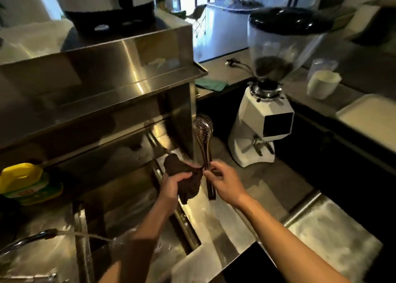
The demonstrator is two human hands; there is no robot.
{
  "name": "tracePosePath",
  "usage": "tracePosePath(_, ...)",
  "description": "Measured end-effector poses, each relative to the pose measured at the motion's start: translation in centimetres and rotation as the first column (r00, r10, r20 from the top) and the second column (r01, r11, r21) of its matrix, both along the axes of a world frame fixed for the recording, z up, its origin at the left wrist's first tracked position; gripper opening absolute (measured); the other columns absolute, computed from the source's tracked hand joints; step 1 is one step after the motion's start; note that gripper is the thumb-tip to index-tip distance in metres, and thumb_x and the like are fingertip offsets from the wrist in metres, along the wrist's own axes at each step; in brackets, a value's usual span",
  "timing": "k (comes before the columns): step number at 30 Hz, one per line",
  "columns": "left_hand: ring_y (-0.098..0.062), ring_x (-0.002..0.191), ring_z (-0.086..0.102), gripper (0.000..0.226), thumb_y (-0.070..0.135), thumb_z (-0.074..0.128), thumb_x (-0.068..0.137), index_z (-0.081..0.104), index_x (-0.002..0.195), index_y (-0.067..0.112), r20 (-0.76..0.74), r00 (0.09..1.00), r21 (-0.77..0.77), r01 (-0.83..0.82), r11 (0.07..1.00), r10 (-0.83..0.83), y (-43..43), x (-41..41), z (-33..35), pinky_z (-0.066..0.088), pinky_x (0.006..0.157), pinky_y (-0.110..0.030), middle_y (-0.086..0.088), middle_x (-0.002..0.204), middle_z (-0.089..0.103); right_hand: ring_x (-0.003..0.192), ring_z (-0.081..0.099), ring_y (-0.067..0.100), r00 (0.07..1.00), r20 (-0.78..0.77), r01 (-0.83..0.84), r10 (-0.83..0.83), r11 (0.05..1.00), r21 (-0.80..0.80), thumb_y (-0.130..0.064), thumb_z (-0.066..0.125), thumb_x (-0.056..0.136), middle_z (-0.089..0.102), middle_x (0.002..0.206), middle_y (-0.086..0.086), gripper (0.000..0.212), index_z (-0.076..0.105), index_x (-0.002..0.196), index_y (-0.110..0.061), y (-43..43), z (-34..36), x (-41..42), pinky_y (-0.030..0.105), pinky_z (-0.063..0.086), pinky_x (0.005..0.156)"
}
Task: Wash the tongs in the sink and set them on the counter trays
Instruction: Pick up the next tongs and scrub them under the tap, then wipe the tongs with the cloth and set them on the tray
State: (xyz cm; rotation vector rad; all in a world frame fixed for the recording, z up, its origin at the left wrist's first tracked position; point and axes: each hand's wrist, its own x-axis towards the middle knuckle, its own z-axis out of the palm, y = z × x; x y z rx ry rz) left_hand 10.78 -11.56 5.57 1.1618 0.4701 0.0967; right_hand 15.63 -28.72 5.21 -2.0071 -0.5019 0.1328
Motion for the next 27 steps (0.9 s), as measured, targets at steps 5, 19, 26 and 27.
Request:
tracePosePath(5,-0.031,0.09,0.068,0.031,-0.012,0.058,0.073,0.063,0.103,-0.012,0.097,0.969,0.003,0.229,0.973,-0.228,-7.9,3.9,2.5,0.056,0.084,-0.036,-0.023,0.1,0.07,0.098,0.067,0.019,0.977,-0.011,0.213,-0.212,0.974,0.075,-0.021,0.068,0.094,0.067,0.105,0.008,0.016,0.07,0.102,-0.007,-8.8,2.3,1.1,0.029,0.054,0.083)
tracePosePath(19,-0.032,0.095,0.072,0.025,-0.011,0.057,0.08,0.065,0.103,-0.005,0.159,0.806,0.037,0.572,0.82,-0.57,-29.6,11.0,5.3,0.058,0.082,-0.038,-0.021,0.104,0.074,0.097,0.066,0.008,0.767,0.019,0.642,-0.642,0.765,-0.057,-0.037,0.065,0.093,0.068,0.105,-0.01,0.024,0.069,0.111,-0.022,-30.3,5.4,1.0,0.04,0.056,0.088)
tracePosePath(26,-0.029,0.097,0.072,0.027,-0.006,0.056,0.083,0.065,0.108,-0.002,0.136,0.763,-0.008,0.638,0.77,-0.632,-36.8,12.3,5.7,0.059,0.075,-0.031,-0.016,0.106,0.074,0.098,0.063,0.01,0.666,0.06,0.743,-0.744,0.654,-0.143,-0.053,0.058,0.091,0.065,0.105,-0.014,0.034,0.065,0.112,-0.026,-37.0,7.3,0.7,0.039,0.054,0.087)
tracePosePath(27,-0.027,0.094,0.072,0.025,-0.007,0.056,0.084,0.066,0.105,0.0,0.14,0.766,-0.017,0.636,0.772,-0.628,-37.3,12.4,6.0,0.06,0.076,-0.031,-0.015,0.104,0.075,0.097,0.061,0.011,0.661,0.094,0.748,-0.745,0.641,-0.173,-0.049,0.058,0.094,0.063,0.102,-0.013,0.029,0.064,0.109,-0.025,-37.5,7.7,1.0,0.038,0.052,0.085)
